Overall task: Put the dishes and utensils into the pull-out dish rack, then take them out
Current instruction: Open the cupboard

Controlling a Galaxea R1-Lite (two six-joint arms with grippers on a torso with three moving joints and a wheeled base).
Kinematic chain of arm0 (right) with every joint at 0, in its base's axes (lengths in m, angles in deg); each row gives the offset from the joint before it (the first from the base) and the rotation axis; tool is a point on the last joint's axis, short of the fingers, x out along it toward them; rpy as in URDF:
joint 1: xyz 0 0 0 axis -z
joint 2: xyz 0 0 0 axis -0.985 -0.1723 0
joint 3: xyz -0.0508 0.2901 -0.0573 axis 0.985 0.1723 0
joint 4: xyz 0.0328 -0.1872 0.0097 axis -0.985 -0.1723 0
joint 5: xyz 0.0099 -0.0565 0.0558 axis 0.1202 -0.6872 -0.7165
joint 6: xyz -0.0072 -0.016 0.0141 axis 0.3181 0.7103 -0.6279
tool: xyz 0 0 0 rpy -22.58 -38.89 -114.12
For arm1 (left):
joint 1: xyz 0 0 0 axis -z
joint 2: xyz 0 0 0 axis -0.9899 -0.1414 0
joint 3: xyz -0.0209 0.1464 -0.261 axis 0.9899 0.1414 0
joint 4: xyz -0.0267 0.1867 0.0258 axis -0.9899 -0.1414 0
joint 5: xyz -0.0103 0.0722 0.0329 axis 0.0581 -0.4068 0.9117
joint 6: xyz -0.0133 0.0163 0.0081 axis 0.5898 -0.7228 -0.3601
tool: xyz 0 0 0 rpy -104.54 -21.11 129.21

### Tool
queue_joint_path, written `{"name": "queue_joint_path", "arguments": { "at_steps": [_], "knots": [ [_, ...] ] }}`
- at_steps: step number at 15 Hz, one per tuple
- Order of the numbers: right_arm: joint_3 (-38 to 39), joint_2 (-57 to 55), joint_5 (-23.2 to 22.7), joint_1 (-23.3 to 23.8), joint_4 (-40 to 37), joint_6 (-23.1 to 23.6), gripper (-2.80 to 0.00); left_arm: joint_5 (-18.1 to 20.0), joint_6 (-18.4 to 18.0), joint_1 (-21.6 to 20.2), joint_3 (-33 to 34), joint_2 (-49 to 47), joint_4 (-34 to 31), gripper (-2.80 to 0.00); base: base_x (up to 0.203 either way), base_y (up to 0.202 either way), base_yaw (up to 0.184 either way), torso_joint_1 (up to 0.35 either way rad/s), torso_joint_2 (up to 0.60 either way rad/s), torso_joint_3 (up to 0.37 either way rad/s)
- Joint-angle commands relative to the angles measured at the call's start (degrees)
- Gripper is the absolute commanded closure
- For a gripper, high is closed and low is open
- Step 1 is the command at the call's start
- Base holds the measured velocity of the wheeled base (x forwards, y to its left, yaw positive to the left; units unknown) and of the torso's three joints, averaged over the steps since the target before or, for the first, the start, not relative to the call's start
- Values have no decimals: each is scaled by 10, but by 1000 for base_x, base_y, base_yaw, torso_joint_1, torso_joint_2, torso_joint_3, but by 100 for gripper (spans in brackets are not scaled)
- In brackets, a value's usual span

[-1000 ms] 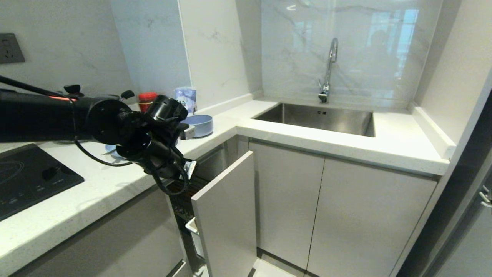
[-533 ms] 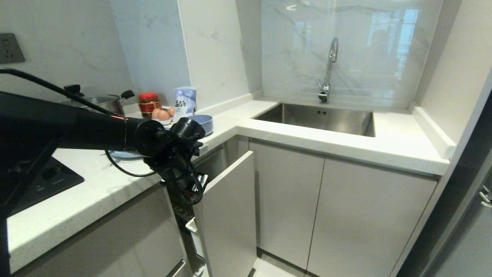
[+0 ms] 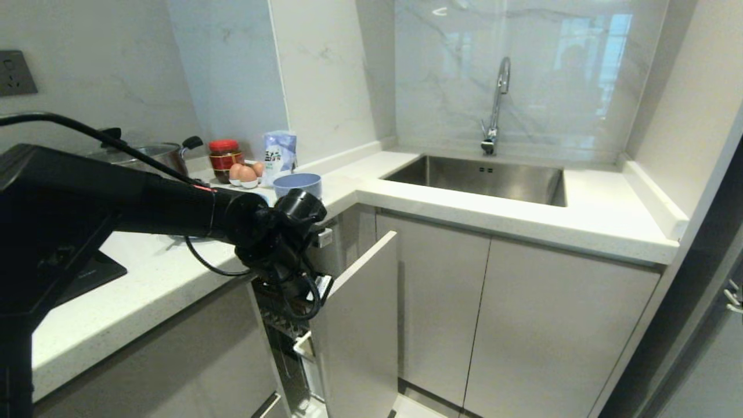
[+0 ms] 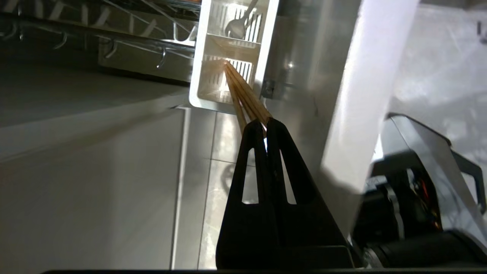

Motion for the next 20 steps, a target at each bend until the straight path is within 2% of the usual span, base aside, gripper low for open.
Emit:
{"name": "queue_joint_path", "arguments": {
  "at_steps": [1, 3, 7, 9, 14, 17, 20],
  "knots": [
    [0, 0, 0, 0, 0, 0, 0, 0, 10, 19, 6, 7, -1, 0, 0, 0, 0, 0, 0, 0],
    [0, 0, 0, 0, 0, 0, 0, 15, 30, 39, 9, 10, -1, 0, 0, 0, 0, 0, 0, 0],
    [0, 0, 0, 0, 0, 0, 0, 84, 69, 68, 9, 22, 0, 0, 0, 0, 0, 0, 0, 0],
    [0, 0, 1, 0, 0, 0, 0, 106, 82, 79, 10, 24, 0, 0, 0, 0, 0, 0, 0, 0],
    [0, 0, 0, 0, 0, 0, 0, 116, 132, 119, 12, 11, 28, 0, 0, 0, 0, 0, 0, 0],
    [0, 0, 0, 0, 0, 0, 0, 144, 175, 144, 15, 10, 43, 0, 0, 0, 0, 0, 0, 0],
    [0, 0, 0, 0, 0, 0, 0, 145, 195, 168, 14, 7, 48, 0, 0, 0, 0, 0, 0, 0]
  ]
}}
